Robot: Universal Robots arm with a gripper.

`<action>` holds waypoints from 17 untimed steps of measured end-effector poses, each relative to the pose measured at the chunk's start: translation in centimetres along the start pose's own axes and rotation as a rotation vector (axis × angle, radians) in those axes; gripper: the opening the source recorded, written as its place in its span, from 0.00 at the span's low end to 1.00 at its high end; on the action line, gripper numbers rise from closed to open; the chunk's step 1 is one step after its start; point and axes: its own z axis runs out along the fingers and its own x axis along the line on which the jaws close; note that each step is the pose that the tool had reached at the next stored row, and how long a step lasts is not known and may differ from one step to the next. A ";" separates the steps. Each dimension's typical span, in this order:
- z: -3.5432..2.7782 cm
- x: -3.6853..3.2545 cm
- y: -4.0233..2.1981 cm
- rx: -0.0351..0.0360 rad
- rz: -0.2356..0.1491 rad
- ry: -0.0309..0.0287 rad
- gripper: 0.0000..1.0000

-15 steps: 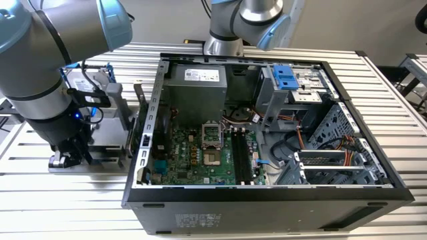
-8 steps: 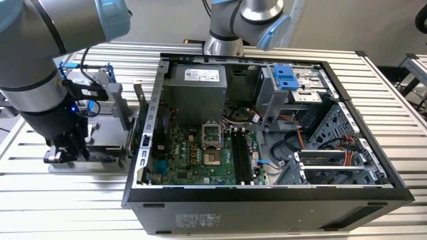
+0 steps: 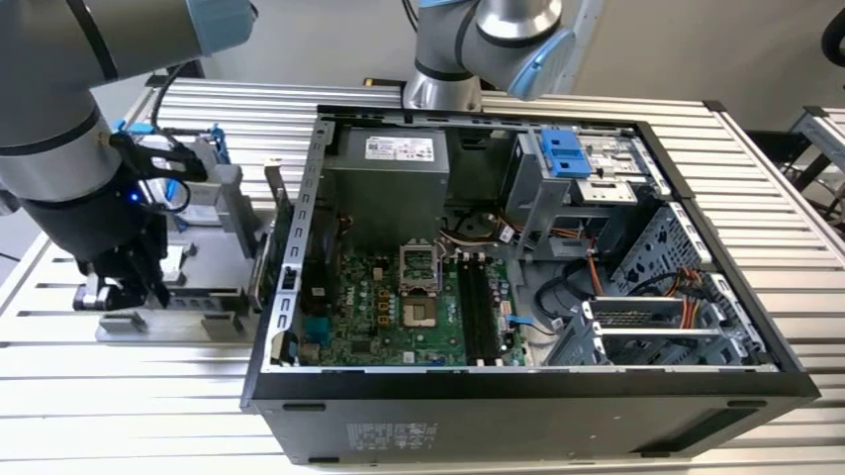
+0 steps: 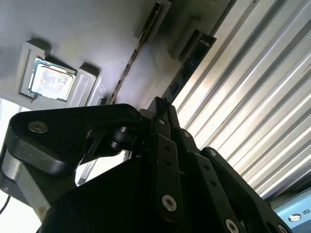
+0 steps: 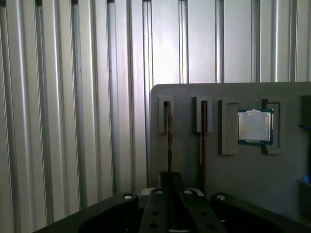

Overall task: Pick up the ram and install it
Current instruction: 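Pick up the ram and move it above insertion slot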

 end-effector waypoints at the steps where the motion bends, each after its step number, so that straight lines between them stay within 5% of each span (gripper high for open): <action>1: -0.22 0.00 0.00 0.0000 0.000 0.0000 0.00; 17: -4.44 0.08 0.03 -0.0001 -0.001 0.0000 0.00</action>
